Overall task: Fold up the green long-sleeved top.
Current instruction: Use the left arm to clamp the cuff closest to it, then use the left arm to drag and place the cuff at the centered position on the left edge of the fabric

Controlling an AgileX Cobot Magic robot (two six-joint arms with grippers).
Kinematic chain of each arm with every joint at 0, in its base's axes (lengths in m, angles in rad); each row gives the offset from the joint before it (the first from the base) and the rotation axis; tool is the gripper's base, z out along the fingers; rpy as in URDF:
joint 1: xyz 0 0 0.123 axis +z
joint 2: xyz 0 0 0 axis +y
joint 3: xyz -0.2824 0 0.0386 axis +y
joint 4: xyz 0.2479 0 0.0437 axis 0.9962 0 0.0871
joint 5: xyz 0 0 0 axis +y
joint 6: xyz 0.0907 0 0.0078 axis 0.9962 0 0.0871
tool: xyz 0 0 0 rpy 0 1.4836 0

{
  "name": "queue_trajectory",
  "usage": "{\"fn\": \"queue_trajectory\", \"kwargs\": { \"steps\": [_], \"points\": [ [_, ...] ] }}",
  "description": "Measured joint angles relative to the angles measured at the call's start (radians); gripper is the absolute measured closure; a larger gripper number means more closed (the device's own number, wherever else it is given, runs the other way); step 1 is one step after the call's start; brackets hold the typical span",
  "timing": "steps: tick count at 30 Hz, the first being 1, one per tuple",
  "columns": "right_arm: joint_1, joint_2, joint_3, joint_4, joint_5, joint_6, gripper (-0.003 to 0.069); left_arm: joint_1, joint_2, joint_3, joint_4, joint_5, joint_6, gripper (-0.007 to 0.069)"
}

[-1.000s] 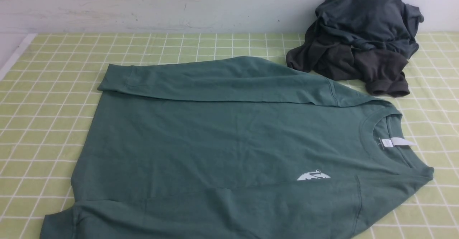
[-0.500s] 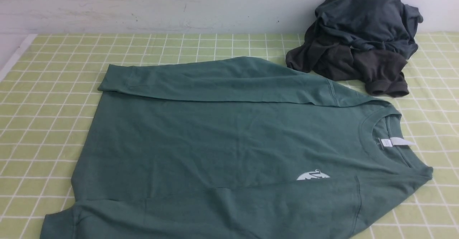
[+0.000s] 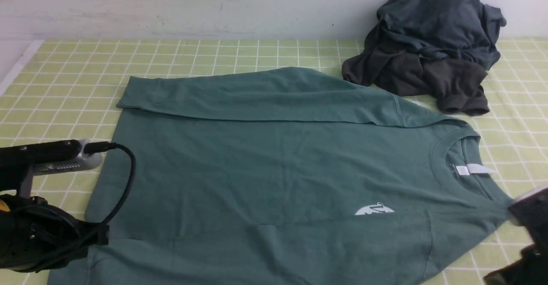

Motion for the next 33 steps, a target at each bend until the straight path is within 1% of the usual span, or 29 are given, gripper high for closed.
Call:
{"fn": "queue_trajectory", "kwargs": {
  "steps": [1,2,4,5,7,11,12,13,16,20,22,23,27,29,30,31,32,33],
  "points": [
    [0.02,0.042,-0.021,0.046,0.002,-0.055,0.0673,0.0,0.015,0.0,-0.002,-0.005,0.003,0.0621],
    [0.039,0.108,-0.062,0.113,0.002,-0.128,0.0673,0.002,0.041,0.0,0.001,-0.009,0.006,0.06],
    [0.041,0.152,-0.104,0.18,0.011,-0.185,0.0673,0.015,0.067,0.0,0.006,-0.009,0.006,0.0568],
    [0.041,0.173,-0.133,0.215,0.026,-0.212,0.0673,0.034,0.084,0.0,0.012,-0.009,0.006,0.0535],
    [0.041,0.203,-0.168,0.244,0.054,-0.242,0.0673,0.073,0.111,0.0,0.02,-0.016,0.004,0.0472],
    [0.042,0.214,-0.201,0.268,0.093,-0.264,0.0673,0.165,0.172,-0.001,0.027,-0.058,-0.024,0.0316],
    [0.042,0.214,-0.202,0.271,0.093,-0.265,0.0673,0.165,0.176,-0.001,0.027,-0.058,-0.023,0.0316],
    [0.042,0.214,-0.204,0.28,0.094,-0.266,0.0673,0.193,0.21,-0.001,0.029,-0.084,-0.029,0.0268],
    [0.042,0.214,-0.204,0.3,0.096,-0.269,0.0673,0.204,0.27,-0.001,0.03,-0.12,-0.042,0.0256],
    [0.042,0.214,-0.204,0.317,0.096,-0.274,0.0673,0.204,0.33,-0.002,0.029,-0.175,-0.07,0.0295],
    [0.042,0.214,-0.204,0.324,0.097,-0.277,0.0673,0.204,0.361,-0.003,0.029,-0.198,-0.076,0.0337],
    [0.042,0.214,-0.204,0.329,0.1,-0.281,0.0673,0.204,0.381,-0.004,0.031,-0.21,-0.077,0.0405],
    [0.042,0.214,-0.204,0.329,0.101,-0.284,0.0673,0.202,0.37,-0.015,0.004,-0.194,-0.071,0.0579],
    [0.042,0.214,-0.204,0.329,0.101,-0.285,0.0673,0.195,0.341,-0.028,-0.021,-0.16,-0.049,0.0609],
    [0.042,0.214,-0.204,0.329,0.101,-0.285,0.0673,0.194,0.336,-0.028,-0.021,-0.16,-0.045,0.0609],
    [0.042,0.214,-0.204,0.329,0.1,-0.286,0.0673,0.171,0.287,-0.052,-0.044,-0.128,-0.004,0.0617],
    [0.042,0.214,-0.204,0.329,0.1,-0.286,0.0673,0.162,0.273,-0.059,-0.049,-0.12,0.007,0.0618],
    [0.042,0.214,-0.204,0.329,0.099,-0.288,0.0673,0.126,0.229,-0.093,-0.069,-0.094,0.046,0.0618]
  ]
}}
